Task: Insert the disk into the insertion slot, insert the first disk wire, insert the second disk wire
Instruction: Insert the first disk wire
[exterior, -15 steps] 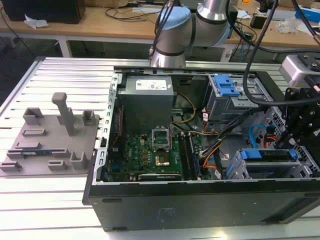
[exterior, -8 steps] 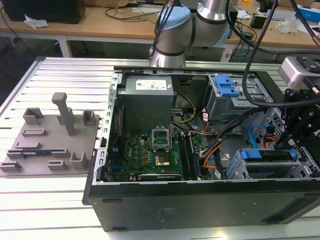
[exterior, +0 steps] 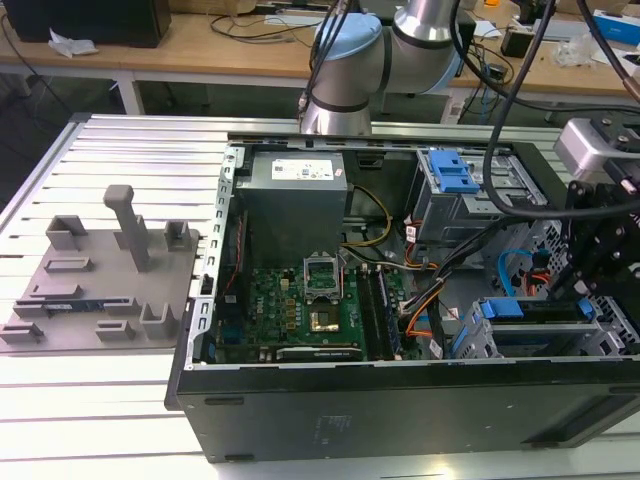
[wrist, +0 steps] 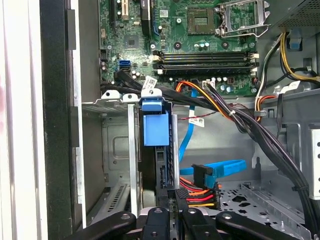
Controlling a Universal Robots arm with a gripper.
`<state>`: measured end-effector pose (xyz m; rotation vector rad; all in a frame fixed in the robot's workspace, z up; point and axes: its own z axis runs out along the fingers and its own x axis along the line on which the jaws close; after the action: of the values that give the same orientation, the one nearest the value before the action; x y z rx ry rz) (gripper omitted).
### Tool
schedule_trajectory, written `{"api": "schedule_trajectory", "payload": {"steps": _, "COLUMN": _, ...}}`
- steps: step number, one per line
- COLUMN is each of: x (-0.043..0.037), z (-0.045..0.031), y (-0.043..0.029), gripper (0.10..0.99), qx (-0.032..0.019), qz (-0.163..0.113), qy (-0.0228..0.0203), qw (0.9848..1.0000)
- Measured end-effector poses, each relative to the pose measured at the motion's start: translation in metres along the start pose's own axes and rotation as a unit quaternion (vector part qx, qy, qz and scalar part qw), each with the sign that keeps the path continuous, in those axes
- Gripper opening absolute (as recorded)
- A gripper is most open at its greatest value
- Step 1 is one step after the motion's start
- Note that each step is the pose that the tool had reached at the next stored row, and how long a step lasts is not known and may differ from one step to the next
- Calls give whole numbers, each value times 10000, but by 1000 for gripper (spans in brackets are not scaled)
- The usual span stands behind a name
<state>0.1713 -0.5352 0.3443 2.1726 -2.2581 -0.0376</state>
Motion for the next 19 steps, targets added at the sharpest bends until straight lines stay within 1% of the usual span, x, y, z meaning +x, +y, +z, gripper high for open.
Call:
{"api": "schedule_trajectory", "payload": {"steps": 6, "x": 9, "z": 6, "y": 0, "gripper": 165, "qx": 0, "qz": 0, "qy": 0, "qw": 10000}}
{"api": "schedule_trajectory", "payload": {"steps": 11, "x": 17, "z": 29, "y": -1, "gripper": 165, "qx": 0, "qz": 0, "qy": 2, "qw": 10000}}
{"api": "schedule_trajectory", "payload": {"steps": 14, "x": 17, "z": -15, "y": 0, "gripper": 165, "qx": -1, "qz": 0, "qy": 0, "qw": 10000}}
{"api": "schedule_trajectory", "payload": {"steps": 15, "x": 16, "z": -51, "y": 1, "gripper": 165, "qx": 0, "qz": 0, "qy": 1, "qw": 10000}}
{"api": "schedule_trajectory", "payload": {"steps": 19, "x": 18, "z": -60, "y": 1, "gripper": 165, "qx": 0, "qz": 40, "qy": 2, "qw": 10000}}
